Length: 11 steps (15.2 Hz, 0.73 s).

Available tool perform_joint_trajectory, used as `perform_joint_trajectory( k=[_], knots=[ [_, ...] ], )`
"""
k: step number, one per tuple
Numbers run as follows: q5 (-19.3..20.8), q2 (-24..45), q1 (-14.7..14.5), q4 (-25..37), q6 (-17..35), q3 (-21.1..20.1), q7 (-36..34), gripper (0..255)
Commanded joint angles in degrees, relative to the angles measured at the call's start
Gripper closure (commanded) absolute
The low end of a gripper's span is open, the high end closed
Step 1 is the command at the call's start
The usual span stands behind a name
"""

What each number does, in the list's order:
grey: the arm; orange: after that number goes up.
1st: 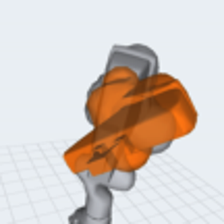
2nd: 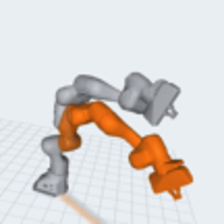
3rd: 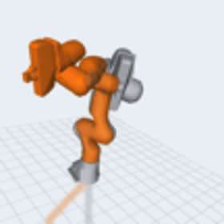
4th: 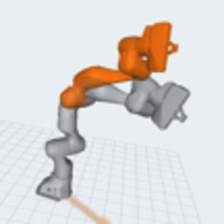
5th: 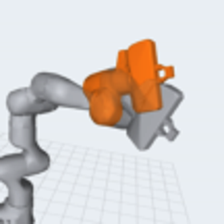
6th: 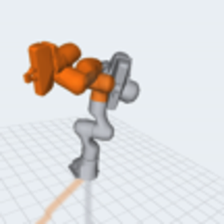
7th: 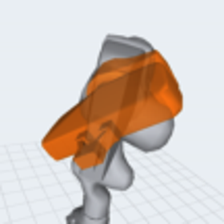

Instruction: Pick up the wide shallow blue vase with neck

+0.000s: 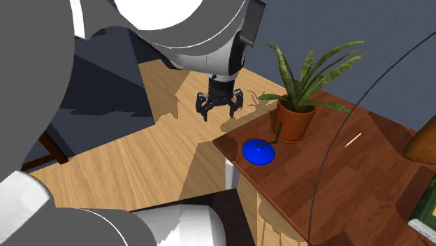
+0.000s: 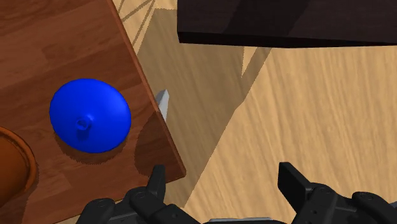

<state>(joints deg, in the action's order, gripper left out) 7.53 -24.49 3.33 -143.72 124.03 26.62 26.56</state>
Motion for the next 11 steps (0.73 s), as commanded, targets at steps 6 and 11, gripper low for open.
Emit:
perform_joint_trajectory(
  k=[6, 11],
  knots=[
    [-6.30, 15.49, -2.03, 5.17, 8.24, 8.91, 14.36, 0],
    [-17.45, 29.18, -1.76, 11.35, 11.66, 12.16, 27.84, 0]
  ],
)
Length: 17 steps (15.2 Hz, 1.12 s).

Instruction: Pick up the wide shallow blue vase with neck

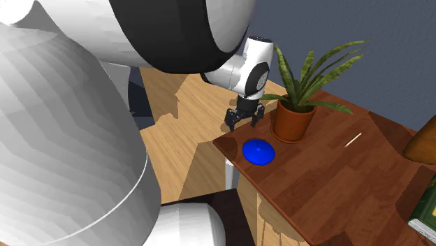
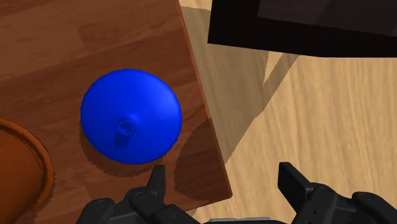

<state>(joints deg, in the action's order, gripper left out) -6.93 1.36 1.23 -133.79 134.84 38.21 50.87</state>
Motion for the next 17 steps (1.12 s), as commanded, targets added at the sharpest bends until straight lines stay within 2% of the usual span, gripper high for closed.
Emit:
perform_joint_trajectory(
  k=[1, 5, 10, 17],
  knots=[
    [-5.47, 6.15, 1.07, 2.93, 1.14, 0.47, 6.25, 0],
    [-13.80, 16.84, 5.94, 9.79, 1.37, -1.97, 15.44, 0],
    [-19.88, 28.61, 13.00, 19.73, 0.53, -6.09, 22.76, 0],
    [-22.92, 32.76, 14.89, 20.21, 3.85, -8.62, 24.82, 0]
  ],
)
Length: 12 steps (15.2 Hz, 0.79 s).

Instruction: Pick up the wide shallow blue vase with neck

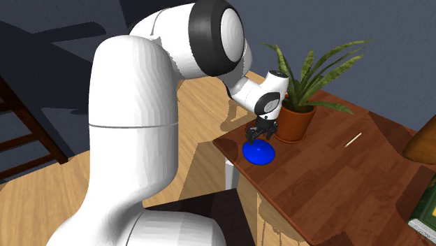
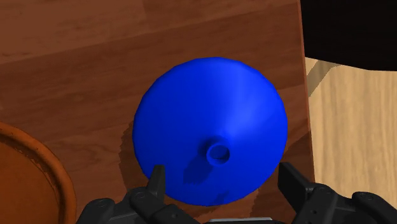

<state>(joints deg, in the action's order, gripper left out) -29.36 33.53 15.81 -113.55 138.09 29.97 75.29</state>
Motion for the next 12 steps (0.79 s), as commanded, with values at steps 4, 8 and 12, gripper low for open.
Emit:
perform_joint_trajectory(
  k=[4, 8, 12],
  knots=[
    [-0.72, 0.90, 0.43, 0.01, 0.86, -0.58, 0.54, 255],
    [-0.72, 0.89, 0.41, 0.00, 0.86, -0.57, 0.53, 255],
    [-0.73, 0.91, 0.41, 0.00, 0.87, -0.58, 0.53, 255]
  ],
)
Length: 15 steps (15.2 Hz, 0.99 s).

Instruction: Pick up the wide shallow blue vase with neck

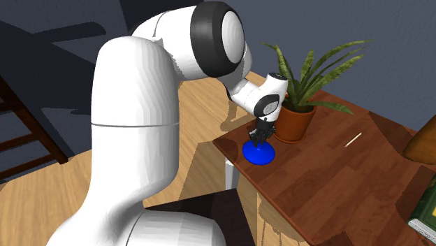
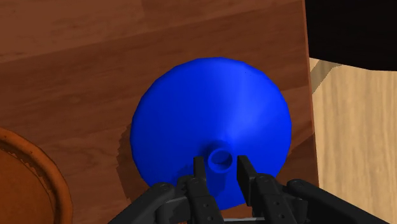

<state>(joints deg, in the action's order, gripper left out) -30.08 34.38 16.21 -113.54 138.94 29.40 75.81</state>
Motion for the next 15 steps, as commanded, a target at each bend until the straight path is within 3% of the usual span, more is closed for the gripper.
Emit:
perform_joint_trajectory(
  k=[1, 15],
  knots=[
    [-0.03, 0.10, 0.06, 0.03, 0.01, -0.02, 0.05, 255],
    [6.24, -8.05, -3.45, -0.41, -6.80, 4.71, -4.20, 255]
  ],
)
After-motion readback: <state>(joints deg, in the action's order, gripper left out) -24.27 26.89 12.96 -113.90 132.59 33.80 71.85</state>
